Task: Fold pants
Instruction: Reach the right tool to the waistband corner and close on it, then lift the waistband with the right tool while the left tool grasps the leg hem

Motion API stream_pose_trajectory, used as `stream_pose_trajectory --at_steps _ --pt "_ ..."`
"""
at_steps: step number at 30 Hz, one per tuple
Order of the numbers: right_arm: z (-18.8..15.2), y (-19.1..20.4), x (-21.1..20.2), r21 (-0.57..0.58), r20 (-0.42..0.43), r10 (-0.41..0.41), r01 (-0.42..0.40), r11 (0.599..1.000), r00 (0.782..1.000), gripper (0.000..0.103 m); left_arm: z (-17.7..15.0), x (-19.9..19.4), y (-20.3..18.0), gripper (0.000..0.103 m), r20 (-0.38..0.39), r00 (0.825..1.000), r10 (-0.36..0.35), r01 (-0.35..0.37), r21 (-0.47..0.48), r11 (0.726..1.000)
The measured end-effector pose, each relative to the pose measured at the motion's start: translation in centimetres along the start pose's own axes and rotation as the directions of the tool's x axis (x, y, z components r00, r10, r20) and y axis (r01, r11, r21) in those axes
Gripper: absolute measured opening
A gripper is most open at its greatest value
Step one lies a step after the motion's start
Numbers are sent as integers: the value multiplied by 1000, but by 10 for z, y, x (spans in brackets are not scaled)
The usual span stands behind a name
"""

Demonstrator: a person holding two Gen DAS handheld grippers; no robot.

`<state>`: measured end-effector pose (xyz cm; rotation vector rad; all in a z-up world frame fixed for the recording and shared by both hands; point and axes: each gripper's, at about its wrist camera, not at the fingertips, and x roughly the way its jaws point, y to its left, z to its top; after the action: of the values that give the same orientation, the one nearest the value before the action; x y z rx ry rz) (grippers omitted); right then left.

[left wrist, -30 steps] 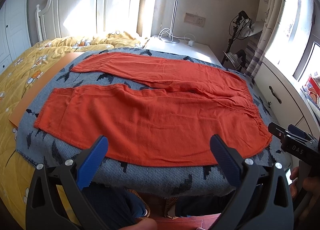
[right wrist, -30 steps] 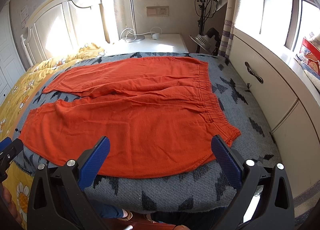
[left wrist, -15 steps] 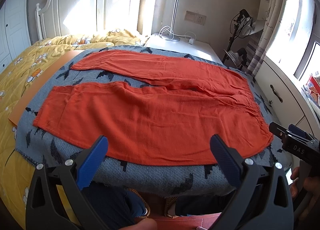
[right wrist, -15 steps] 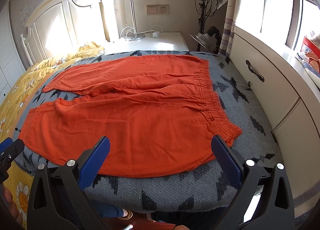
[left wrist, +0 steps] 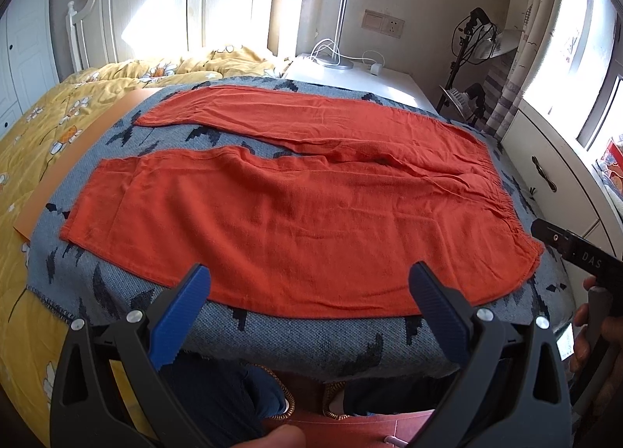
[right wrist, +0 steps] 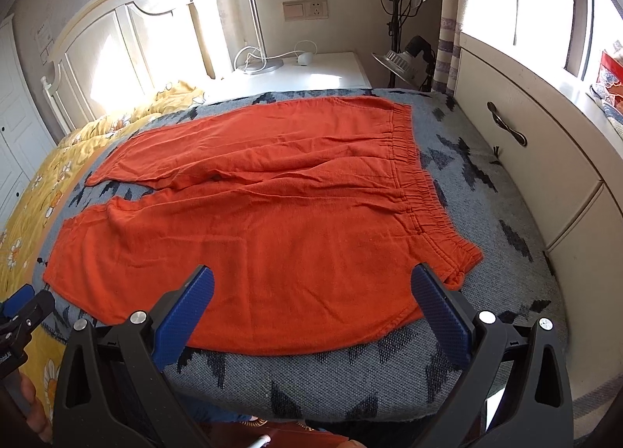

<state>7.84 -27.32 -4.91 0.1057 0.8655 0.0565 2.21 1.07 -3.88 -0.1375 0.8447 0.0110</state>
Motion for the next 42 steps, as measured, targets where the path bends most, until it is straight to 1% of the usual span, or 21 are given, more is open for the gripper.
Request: stream_pose_trajectory --at_steps 3,5,9,11,12,13,15,17,18,21,24,26,30,32,33,34,35,36,37,40,42 --pt "19 -23 17 25 -24 27 -27 999 999 98 -1 5 3 102 -11 1000 6 -6 0 1000" --pt "40 -40 31 26 -24 44 -43 999 999 98 0 9 4 102 -21 1000 11 -11 0 1000" --pt "100 -78 83 20 -83 103 -102 995 991 98 0 15 7 102 -33 999 17 -17 -4 1000" --pt "131 -96 118 33 -137 124 -121 992 983 98 0 19 9 101 -41 999 22 -22 -6 1000" --pt "145 -105 135 43 -160 121 -116 992 980 98 0 20 9 101 -45 999 26 -26 -5 1000" --pt "160 -111 152 38 -174 100 -94 995 980 98 0 22 10 101 -49 998 29 -29 -4 1000" --pt "186 -114 180 -35 -189 39 -46 998 981 98 1 23 13 102 -54 998 41 -42 -5 999" --pt "208 -116 207 -110 -209 -48 25 994 977 98 2 25 19 102 -60 997 58 -59 -11 998" --pt "218 -118 219 -127 -220 -63 36 991 974 98 2 26 22 102 -65 996 67 -68 -15 998" --pt "240 -120 253 -179 -263 -79 32 983 962 83 3 29 34 101 -79 992 97 -100 -33 994" --pt "251 -112 281 -242 -302 -98 23 970 948 82 4 31 45 101 -87 989 123 -128 -48 991" --pt "256 -110 298 -255 -321 -98 13 967 942 82 6 31 50 102 -90 986 139 -145 -58 988" --pt "264 -114 319 -244 -324 -81 -1 970 943 80 5 31 61 101 -100 981 166 -174 -78 982" --pt "265 -115 330 -238 -348 -63 -23 971 935 74 6 33 66 101 -109 979 170 -180 -86 980" --pt "265 -115 335 -249 -361 -64 -30 968 930 61 7 33 68 101 -111 979 168 -179 -92 980" --pt "264 -113 339 -255 -372 -52 -48 966 927 43 9 34 69 101 -112 980 165 -176 -96 980" --pt "264 -111 339 -259 -372 -36 -67 964 927 37 11 34 70 101 -110 981 163 -174 -100 980" --pt "264 -109 337 -264 -361 -30 -71 962 932 21 14 35 72 101 -105 982 159 -170 -105 980" --pt "265 -108 333 -255 -354 -11 -85 963 935 8 18 36 73 101 -100 984 149 -160 -113 981" --pt "264 -100 309 -261 -292 11 -90 961 956 6 32 44 84 101 -92 992 83 -99 -185 978" --pt "260 -94 283 -262 -242 50 -115 958 969 6 40 54 94 101 -84 996 26 -46 -248 968"
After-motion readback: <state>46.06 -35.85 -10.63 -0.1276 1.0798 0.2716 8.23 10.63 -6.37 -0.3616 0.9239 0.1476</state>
